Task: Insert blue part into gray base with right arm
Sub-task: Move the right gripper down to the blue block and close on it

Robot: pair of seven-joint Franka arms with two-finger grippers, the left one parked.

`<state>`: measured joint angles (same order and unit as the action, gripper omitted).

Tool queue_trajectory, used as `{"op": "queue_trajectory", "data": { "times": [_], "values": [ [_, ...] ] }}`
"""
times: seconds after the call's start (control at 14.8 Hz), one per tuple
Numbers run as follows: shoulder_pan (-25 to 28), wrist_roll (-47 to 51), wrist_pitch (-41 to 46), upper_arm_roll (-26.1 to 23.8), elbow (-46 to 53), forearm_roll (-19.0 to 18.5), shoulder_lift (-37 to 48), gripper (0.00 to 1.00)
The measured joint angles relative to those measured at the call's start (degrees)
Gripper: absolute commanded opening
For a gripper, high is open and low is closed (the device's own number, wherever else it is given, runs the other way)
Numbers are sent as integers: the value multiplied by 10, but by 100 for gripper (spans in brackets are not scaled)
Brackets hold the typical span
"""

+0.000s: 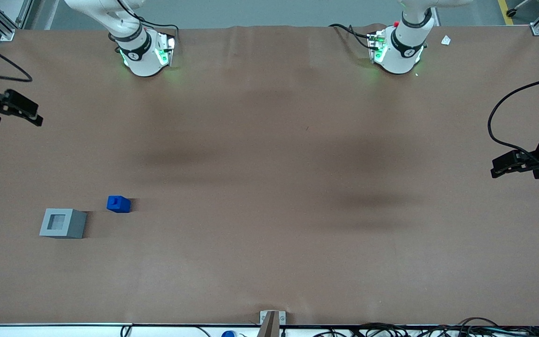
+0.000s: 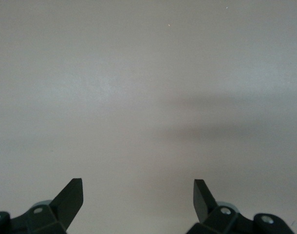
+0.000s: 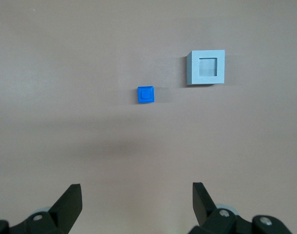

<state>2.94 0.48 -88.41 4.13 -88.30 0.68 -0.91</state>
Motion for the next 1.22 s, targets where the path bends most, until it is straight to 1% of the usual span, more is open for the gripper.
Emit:
{"op": "queue_trajectory", "data": {
  "times": [0.41, 0.54, 0.81, 1.08, 1.22],
  "values": [
    [5, 0, -59, -1, -7, 0, -67, 100],
    [5, 0, -90, -2, -22, 0, -87, 100],
    [7, 0, -203, -2, -88, 0, -134, 100],
    [31, 0, -341, -3, -168, 0, -175, 99],
    [35, 0, -383, -3, -187, 0, -195, 98]
  ]
}}
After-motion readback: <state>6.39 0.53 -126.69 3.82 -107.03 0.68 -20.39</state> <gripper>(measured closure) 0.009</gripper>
